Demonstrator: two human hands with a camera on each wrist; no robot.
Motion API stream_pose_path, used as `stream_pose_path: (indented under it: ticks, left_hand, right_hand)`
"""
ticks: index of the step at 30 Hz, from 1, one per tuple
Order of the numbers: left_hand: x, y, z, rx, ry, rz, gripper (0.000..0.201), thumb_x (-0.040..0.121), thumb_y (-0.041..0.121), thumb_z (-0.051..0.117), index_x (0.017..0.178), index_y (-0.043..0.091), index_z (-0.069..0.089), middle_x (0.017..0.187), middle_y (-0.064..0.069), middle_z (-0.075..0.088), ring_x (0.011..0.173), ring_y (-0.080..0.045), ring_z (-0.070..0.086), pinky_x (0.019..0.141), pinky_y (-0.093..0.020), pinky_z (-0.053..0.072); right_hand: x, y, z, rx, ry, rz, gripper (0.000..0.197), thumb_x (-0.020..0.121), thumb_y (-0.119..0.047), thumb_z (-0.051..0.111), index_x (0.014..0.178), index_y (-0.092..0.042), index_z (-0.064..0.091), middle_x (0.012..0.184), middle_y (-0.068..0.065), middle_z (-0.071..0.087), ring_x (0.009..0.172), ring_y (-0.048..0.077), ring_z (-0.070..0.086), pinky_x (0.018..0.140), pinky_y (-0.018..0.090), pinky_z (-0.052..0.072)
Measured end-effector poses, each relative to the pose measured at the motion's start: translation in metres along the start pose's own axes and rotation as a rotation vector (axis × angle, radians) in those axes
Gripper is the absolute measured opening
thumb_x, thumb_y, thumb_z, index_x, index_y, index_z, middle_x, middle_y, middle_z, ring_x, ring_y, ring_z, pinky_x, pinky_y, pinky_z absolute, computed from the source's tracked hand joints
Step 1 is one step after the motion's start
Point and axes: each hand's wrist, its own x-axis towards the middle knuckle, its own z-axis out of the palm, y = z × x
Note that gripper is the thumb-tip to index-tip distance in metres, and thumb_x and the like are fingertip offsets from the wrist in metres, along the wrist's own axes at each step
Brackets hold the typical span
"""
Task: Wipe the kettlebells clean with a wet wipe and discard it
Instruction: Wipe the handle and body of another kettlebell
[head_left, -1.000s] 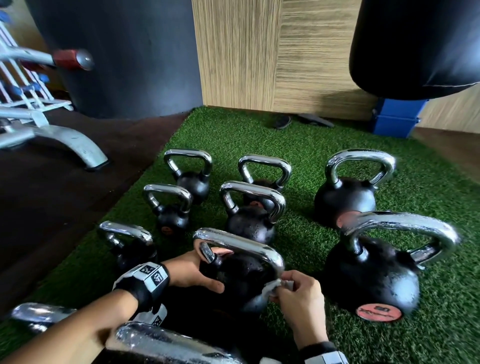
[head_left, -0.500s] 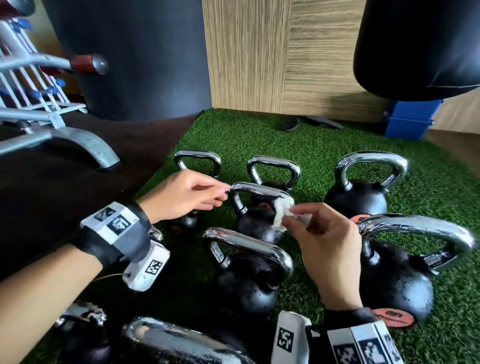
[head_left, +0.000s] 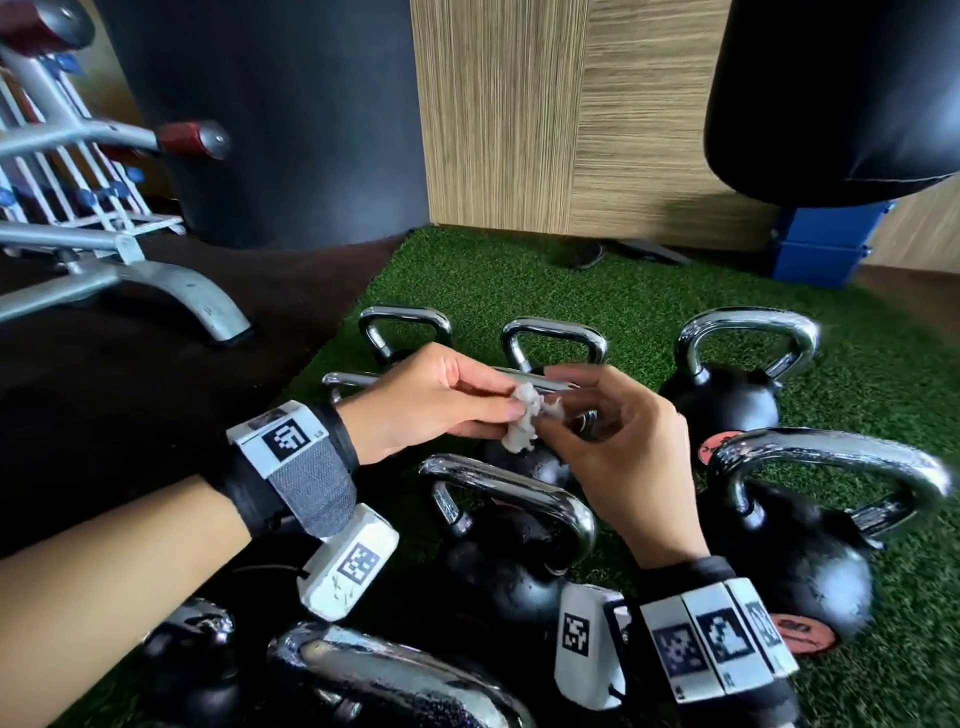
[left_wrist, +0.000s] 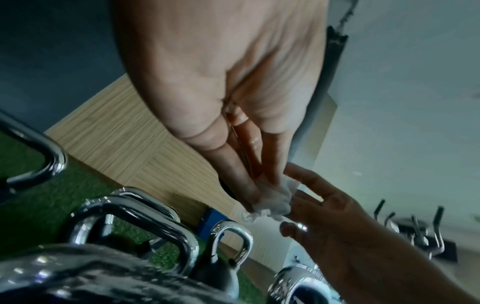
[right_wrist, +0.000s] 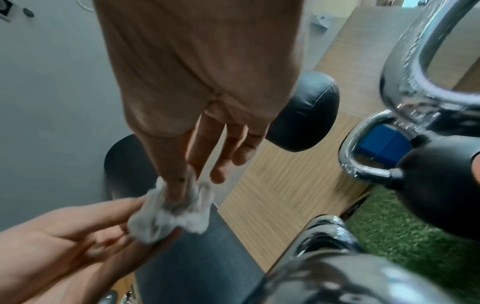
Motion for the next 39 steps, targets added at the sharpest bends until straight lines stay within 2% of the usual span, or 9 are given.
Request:
stream_pose_path:
  ticks: [3, 6, 10, 13, 16, 24, 27, 31, 39]
  left_hand:
    - [-0.006, -0.006, -0.004, 0.38, 0.018, 0.093, 0.018, 0.086, 0.017, 0.079, 0.104, 0.017, 0.081, 0.094, 0.0, 0.08, 0.09, -0.011, 0.076, 0.084, -0.022, 0.058]
    - [-0.013, -0.017, -0.007, 0.716, 0.052, 0.156, 0.02, 0.083, 0.032, 0.081, 0.102, 0.028, 0.081, 0.098, 0.017, 0.077, 0.09, 0.004, 0.073, 0.083, -0.016, 0.058]
    - [-0.016, -0.036, 0.007, 0.885, 0.06, 0.231, 0.022, 0.083, 0.028, 0.078, 0.105, 0.025, 0.08, 0.105, 0.016, 0.076, 0.092, 0.01, 0.069, 0.084, -0.02, 0.059]
    - [-0.02, -0.043, 0.01, 0.953, 0.078, 0.32, 0.022, 0.085, 0.026, 0.076, 0.107, 0.025, 0.079, 0.108, 0.016, 0.075, 0.097, 0.012, 0.067, 0.088, -0.018, 0.057]
    - [-0.026, -0.045, -0.006, 0.939, 0.15, 0.285, 0.022, 0.083, 0.027, 0.077, 0.105, 0.024, 0.08, 0.107, 0.018, 0.075, 0.096, 0.014, 0.067, 0.089, -0.017, 0.057]
    - [-0.039, -0.06, -0.019, 0.964, 0.228, 0.294, 0.022, 0.086, 0.021, 0.078, 0.106, 0.027, 0.08, 0.105, 0.019, 0.075, 0.095, 0.011, 0.068, 0.085, -0.011, 0.055]
    - [-0.041, -0.064, -0.037, 0.779, 0.311, 0.135, 0.024, 0.083, 0.02, 0.081, 0.098, 0.038, 0.079, 0.094, 0.027, 0.074, 0.089, 0.013, 0.068, 0.082, -0.01, 0.055]
    - [-0.049, -0.078, -0.057, 0.753, 0.285, -0.043, 0.027, 0.084, 0.023, 0.081, 0.085, 0.049, 0.077, 0.092, 0.031, 0.072, 0.091, 0.016, 0.066, 0.081, -0.003, 0.05]
    - [-0.05, -0.114, -0.058, 0.378, 0.35, -0.074, 0.025, 0.088, 0.001, 0.073, 0.109, 0.014, 0.077, 0.094, 0.012, 0.078, 0.086, 0.004, 0.07, 0.073, -0.009, 0.053]
  right_hand:
    - [-0.023, 0.022, -0.01, -0.099, -0.042, 0.069, 0.044, 0.076, -0.008, 0.076, 0.111, -0.033, 0.066, 0.095, -0.018, 0.073, 0.085, 0.001, 0.068, 0.072, 0.02, 0.055]
    - [-0.058, 0.059, -0.014, -0.21, -0.064, 0.402, 0.053, 0.069, 0.003, 0.07, 0.108, -0.032, 0.065, 0.097, -0.011, 0.071, 0.08, 0.003, 0.066, 0.063, 0.018, 0.051]
    - [-0.087, 0.09, 0.01, -0.254, -0.373, 0.63, 0.036, 0.061, -0.023, 0.085, 0.088, -0.034, 0.064, 0.084, -0.014, 0.066, 0.08, 0.008, 0.062, 0.071, 0.025, 0.05]
    - [-0.09, 0.101, 0.023, -0.211, -0.321, 0.655, 0.029, 0.055, -0.038, 0.091, 0.066, -0.032, 0.065, 0.067, -0.018, 0.064, 0.072, 0.002, 0.061, 0.061, 0.017, 0.042]
    - [-0.091, 0.111, 0.023, -0.209, -0.275, 0.601, 0.028, 0.052, -0.042, 0.093, 0.064, -0.03, 0.07, 0.065, -0.016, 0.069, 0.069, -0.004, 0.063, 0.057, 0.011, 0.041]
    - [-0.094, 0.118, 0.024, -0.204, -0.221, 0.566, 0.029, 0.048, -0.042, 0.093, 0.062, -0.031, 0.07, 0.066, -0.014, 0.07, 0.07, -0.002, 0.065, 0.064, 0.019, 0.05]
    - [-0.095, 0.12, 0.025, -0.201, -0.23, 0.564, 0.029, 0.049, -0.043, 0.093, 0.062, -0.031, 0.071, 0.067, -0.014, 0.071, 0.069, -0.002, 0.065, 0.065, 0.02, 0.052]
    - [-0.094, 0.118, 0.026, -0.203, -0.23, 0.558, 0.028, 0.05, -0.042, 0.093, 0.06, -0.03, 0.069, 0.061, -0.022, 0.069, 0.063, -0.009, 0.063, 0.058, 0.011, 0.046]
    - [-0.09, 0.114, 0.029, -0.293, -0.244, 0.513, 0.034, 0.05, -0.046, 0.092, 0.053, -0.035, 0.06, 0.056, -0.021, 0.06, 0.062, -0.013, 0.055, 0.056, 0.005, 0.036]
